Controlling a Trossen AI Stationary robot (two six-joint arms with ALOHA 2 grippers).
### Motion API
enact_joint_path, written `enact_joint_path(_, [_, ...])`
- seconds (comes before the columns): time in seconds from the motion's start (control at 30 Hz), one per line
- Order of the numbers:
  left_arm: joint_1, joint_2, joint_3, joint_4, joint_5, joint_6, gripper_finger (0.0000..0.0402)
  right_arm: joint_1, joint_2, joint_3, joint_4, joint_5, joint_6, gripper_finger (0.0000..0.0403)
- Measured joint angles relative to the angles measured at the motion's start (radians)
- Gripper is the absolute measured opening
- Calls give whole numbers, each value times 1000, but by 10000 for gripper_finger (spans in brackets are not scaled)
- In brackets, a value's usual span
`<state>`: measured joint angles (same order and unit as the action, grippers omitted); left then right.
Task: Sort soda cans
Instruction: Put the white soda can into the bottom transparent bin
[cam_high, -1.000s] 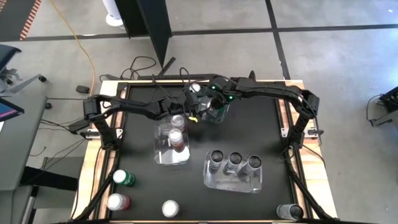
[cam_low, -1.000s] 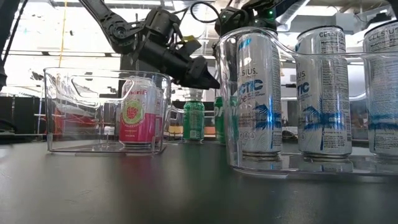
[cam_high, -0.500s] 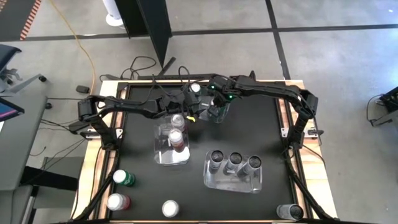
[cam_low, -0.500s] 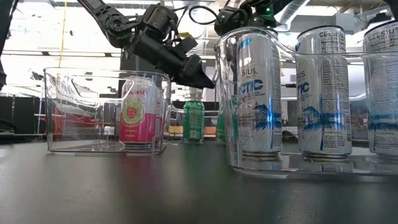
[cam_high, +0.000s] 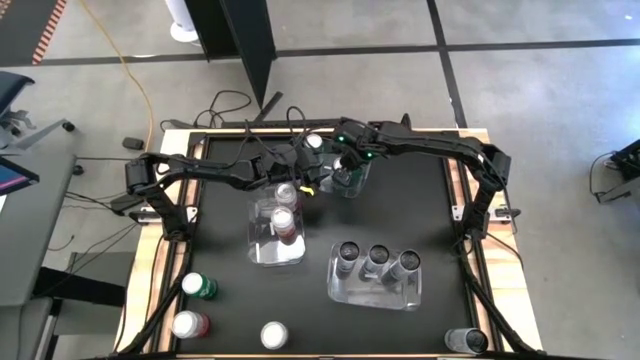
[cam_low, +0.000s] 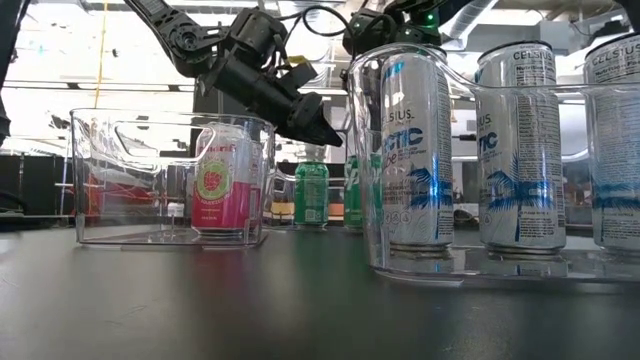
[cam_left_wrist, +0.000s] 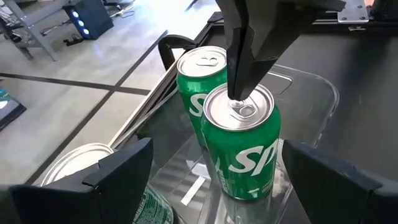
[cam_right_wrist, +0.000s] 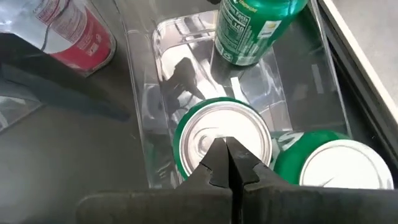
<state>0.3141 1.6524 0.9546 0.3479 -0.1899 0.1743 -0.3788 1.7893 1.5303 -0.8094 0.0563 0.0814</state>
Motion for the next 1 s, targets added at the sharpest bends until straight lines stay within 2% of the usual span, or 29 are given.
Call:
enact_joint_path(0.13, [0,-11,0,-4,-21,7,350,27,-19,0,14,34,-47,0])
enact_joint_path(0.27, [-12,-66,0,-8,-59,4,350,65,-95,1,66,61,-120,0])
enact_joint_path(0.5, [-63,-191,0,-92,-61,12,344,134,-306,0,90,68,-196,0])
enact_joint_path(0.6, [-94,-241,0,-165,-61,-8,330,177,-425,-60,65,68,-196,1])
enact_joint_path(0.73, [-156,-292,0,-238,-59,-34,310,246,-606,-200,46,67,-135,23])
enact_joint_path(0.83, [-198,-318,0,-247,-58,-59,298,321,-737,-289,-34,67,-45,52])
enact_joint_path(1.0, [-244,-326,0,-269,-59,-112,291,525,-896,-356,-193,47,181,114])
